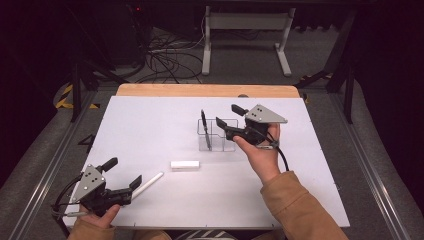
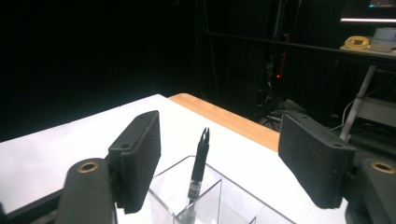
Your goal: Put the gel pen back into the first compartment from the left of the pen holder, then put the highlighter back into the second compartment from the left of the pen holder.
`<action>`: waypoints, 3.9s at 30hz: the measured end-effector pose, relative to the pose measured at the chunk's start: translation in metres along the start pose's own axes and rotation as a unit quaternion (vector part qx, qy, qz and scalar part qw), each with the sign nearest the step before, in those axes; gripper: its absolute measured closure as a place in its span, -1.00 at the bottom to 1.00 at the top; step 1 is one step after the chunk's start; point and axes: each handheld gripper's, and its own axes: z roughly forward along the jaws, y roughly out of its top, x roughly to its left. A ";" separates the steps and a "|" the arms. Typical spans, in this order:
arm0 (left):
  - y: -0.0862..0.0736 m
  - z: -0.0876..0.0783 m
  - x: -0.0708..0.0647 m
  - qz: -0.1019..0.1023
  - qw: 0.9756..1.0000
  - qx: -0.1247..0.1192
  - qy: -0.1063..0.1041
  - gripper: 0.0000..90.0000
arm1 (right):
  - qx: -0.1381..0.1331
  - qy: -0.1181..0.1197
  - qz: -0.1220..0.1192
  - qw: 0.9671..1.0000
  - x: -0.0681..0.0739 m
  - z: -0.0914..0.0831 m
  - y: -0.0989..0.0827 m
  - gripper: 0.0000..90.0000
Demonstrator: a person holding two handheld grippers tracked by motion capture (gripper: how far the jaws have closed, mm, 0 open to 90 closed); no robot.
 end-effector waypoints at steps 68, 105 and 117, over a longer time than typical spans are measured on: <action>0.032 0.017 0.001 -0.004 0.992 0.119 -0.040 -0.77 | 0.117 0.020 0.000 0.993 -0.018 -0.126 -0.089 -0.35; 0.036 0.078 -0.009 0.030 0.915 0.399 -0.038 -0.23 | 0.116 0.021 0.002 0.993 -0.020 -0.125 -0.089 -0.35; 0.032 0.085 -0.010 0.025 0.898 0.437 -0.044 -0.11 | 0.116 0.022 0.004 0.993 -0.020 -0.125 -0.090 -0.35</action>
